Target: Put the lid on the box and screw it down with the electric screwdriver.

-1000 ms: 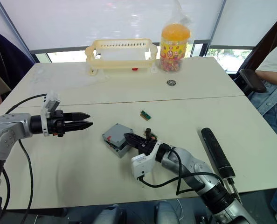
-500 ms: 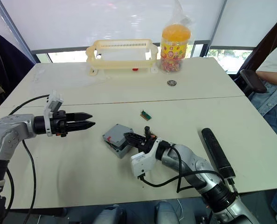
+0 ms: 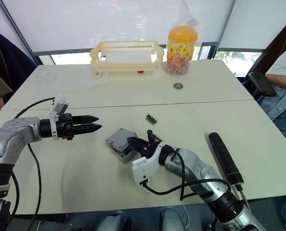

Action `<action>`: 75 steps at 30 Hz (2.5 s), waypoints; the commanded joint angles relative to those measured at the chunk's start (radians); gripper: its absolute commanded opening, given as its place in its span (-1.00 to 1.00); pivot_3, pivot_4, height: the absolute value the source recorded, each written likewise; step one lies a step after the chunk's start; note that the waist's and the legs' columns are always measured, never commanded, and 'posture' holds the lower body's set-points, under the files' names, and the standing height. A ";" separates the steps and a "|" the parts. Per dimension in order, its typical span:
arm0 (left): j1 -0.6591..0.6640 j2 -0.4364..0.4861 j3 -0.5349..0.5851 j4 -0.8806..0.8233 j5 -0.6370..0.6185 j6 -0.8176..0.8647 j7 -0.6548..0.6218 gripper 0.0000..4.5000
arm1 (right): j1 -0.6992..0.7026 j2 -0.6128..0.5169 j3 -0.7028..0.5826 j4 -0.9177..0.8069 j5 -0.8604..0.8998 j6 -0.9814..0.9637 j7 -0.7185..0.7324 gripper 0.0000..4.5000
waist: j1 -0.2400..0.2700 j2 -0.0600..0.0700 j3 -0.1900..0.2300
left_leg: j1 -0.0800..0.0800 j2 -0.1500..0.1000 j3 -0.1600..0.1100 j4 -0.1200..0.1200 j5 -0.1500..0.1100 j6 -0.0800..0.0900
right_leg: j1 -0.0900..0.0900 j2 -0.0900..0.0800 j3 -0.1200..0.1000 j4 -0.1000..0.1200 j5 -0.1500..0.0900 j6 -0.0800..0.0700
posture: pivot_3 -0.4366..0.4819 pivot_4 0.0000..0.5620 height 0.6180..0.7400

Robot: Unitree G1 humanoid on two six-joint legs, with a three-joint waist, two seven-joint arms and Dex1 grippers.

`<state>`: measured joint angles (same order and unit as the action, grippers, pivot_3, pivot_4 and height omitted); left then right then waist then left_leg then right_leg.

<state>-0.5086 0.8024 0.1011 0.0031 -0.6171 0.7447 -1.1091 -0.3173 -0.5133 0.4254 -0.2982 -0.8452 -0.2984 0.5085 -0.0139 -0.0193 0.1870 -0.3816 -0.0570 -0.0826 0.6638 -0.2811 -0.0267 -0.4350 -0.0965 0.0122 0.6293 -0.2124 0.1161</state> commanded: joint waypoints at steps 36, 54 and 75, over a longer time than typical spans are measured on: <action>-0.192 -0.181 -0.270 0.240 0.277 -0.317 -0.144 0.13 | 0.063 -0.013 0.036 -0.042 -0.027 0.049 0.061 -0.95 | 0.001 -0.001 0.000 | 0.008 0.000 0.000 0.000 -0.001 0.002 | 0.008 0.000 0.000 -0.002 -0.001 0.001 | -0.05 -0.47 1.00; -0.127 -0.241 -0.305 0.240 0.327 -0.339 -0.153 0.15 | 0.120 -0.080 -0.054 -0.128 0.014 0.018 0.042 0.61 | 0.001 -0.001 -0.001 | 0.008 0.000 0.000 0.000 -0.001 0.002 | 0.009 0.000 0.000 -0.002 -0.001 0.001 | -0.05 -0.47 1.00; -0.081 -0.213 -0.262 0.193 0.325 -0.296 -0.089 0.15 | 0.344 0.095 -0.255 -0.245 0.602 0.359 0.134 -0.23 | 0.001 -0.001 -0.001 | 0.008 0.001 -0.001 -0.001 -0.001 0.002 | 0.009 0.000 0.000 -0.002 -0.001 0.001 | -0.05 -0.47 1.00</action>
<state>-0.6060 0.5717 -0.1635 0.1930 -0.3094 0.4353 -1.2154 0.0113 -0.4399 0.1834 -0.4725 -0.3538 -0.0070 0.6092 -0.0125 -0.0202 0.1855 -0.3731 -0.0557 -0.0834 0.6632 -0.2826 -0.0243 -0.4261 -0.0966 0.0122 0.6278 -0.2131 0.1167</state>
